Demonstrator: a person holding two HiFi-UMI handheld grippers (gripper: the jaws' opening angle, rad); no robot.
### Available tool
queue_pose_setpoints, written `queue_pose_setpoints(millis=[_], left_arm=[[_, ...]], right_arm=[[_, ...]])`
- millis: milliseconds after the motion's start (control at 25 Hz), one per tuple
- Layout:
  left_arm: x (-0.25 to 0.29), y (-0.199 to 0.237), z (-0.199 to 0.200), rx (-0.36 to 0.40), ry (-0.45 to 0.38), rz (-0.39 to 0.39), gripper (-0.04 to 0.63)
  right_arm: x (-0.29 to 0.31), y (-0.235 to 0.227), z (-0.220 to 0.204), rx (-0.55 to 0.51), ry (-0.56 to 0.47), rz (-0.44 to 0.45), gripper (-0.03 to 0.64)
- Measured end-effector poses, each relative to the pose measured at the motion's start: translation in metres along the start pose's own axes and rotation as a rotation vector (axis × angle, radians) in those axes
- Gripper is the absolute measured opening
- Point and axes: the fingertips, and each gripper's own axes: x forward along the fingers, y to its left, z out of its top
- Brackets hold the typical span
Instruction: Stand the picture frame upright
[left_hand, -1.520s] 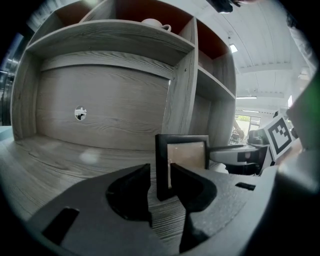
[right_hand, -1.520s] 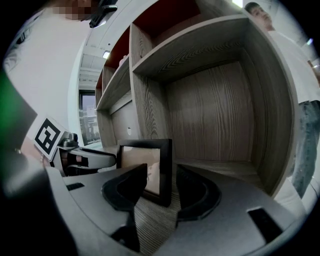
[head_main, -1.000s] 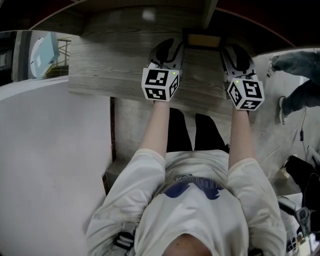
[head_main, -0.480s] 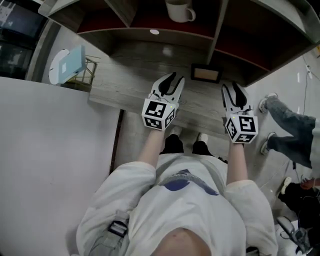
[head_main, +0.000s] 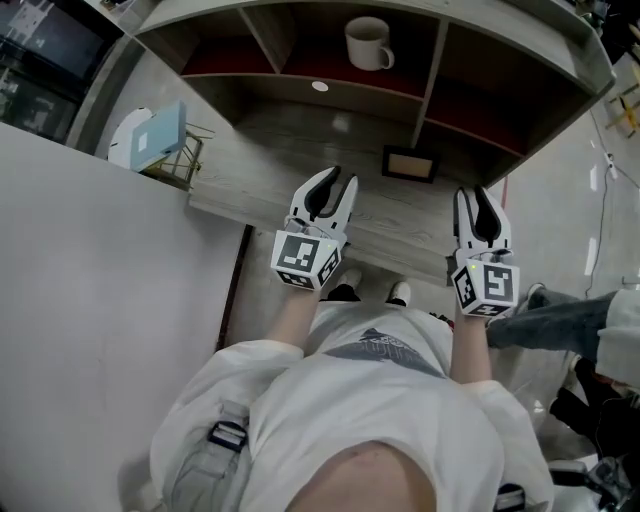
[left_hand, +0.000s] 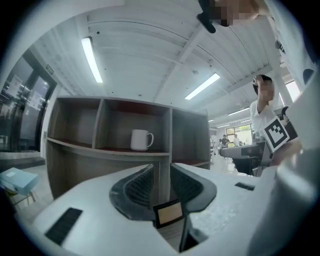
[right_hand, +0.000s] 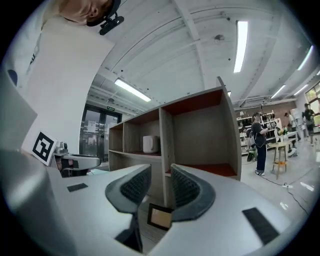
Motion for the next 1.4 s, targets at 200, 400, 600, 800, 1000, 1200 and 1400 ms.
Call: queue_pose_setpoints(millis=[200,400,600,800,1000,1200,1400], left_arm=[[-0.013,-0.003,0.011,0.004,-0.041,0.029,0.073],[-0.026,-0.012,0.021,0.031,-0.077,0.032,0.016],[-0.027,-0.019,0.027,0.065,-0.107,0.018,0.006],[-0.026,-0.021,0.035,0.087,-0.128,0.035,0.006],[-0.025,-0.022,0.040,0.104,-0.131,0.031,0.006],[-0.025,-0.021,0.042,0.101,-0.127,0.032,0.006],[-0.024,-0.021,0.038,0.110,-0.120,0.036,0.005]], right_arm=[[-0.010,0.008,0.006,-0.012,-0.022,0.001,0.065],[-0.019,0.015,0.009,-0.031,-0.035,0.002,0.006],[-0.017,0.021,0.017,-0.063,-0.076,0.016,-0.002],[-0.016,0.025,0.020,-0.080,-0.093,0.010,-0.002],[-0.014,0.024,0.022,-0.078,-0.100,0.004,-0.002],[-0.015,0.025,0.026,-0.085,-0.111,0.001,-0.003],[-0.015,0.026,0.023,-0.106,-0.097,-0.018,-0.003]])
